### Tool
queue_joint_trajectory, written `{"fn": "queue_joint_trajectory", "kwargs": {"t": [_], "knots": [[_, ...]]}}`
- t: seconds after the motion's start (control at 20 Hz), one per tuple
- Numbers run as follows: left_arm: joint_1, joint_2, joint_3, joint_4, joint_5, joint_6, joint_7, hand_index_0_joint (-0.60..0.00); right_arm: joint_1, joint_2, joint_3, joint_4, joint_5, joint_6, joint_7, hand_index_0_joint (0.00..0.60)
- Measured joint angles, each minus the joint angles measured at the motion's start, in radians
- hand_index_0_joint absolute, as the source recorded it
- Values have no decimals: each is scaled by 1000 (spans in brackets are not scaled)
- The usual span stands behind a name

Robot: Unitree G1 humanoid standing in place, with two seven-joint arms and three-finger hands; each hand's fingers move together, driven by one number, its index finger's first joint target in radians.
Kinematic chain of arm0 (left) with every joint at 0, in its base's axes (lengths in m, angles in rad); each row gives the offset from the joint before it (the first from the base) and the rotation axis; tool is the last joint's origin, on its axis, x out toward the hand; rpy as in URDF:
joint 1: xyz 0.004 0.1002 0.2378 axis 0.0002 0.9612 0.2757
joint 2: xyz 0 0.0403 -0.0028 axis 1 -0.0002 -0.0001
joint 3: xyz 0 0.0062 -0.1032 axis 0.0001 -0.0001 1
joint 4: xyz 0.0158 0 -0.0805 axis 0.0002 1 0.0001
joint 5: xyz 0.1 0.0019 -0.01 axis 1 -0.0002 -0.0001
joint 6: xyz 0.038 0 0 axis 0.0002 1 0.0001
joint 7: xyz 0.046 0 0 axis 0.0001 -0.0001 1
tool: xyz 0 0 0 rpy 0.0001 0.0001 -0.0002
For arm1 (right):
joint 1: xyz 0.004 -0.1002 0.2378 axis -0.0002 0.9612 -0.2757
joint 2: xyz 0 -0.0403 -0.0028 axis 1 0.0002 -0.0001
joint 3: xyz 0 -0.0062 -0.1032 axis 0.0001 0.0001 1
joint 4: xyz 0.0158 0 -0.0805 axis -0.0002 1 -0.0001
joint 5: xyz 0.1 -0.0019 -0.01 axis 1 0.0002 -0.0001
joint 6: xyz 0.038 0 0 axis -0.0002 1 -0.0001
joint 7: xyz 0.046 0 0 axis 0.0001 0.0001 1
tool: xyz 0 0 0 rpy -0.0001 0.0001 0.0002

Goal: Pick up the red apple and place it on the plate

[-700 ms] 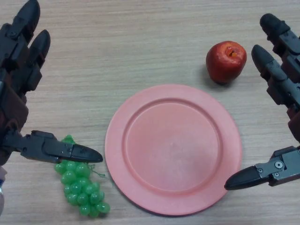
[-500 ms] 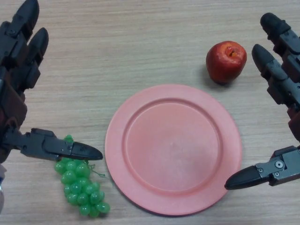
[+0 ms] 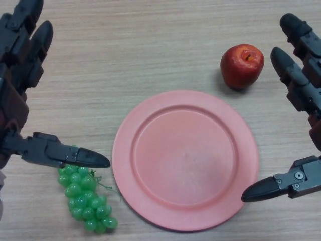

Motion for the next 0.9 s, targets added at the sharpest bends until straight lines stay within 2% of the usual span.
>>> {"fn": "queue_joint_trajectory", "kwargs": {"t": [0.2, 0.35, 0.4, 0.7, 0.9], "knots": [[21, -10, 0, 49, -18, -31, -1, 0, -33, -3, 0, 60, -3, -1, -10, 0], [40, -23, -14, 98, -42, -96, -18, 0, -138, -43, -3, 171, -11, -1, -14, 0], [42, -23, -20, 102, -39, -106, -18, 0, -173, -45, -5, 212, -11, -4, -16, 0], [75, -37, -81, 107, -37, -149, -17, 0, -379, -47, 28, 608, -17, -24, -100, 0], [77, -28, -57, 89, -45, -148, -36, 0, -481, -41, 70, 900, -137, -171, -119, 0]]}}
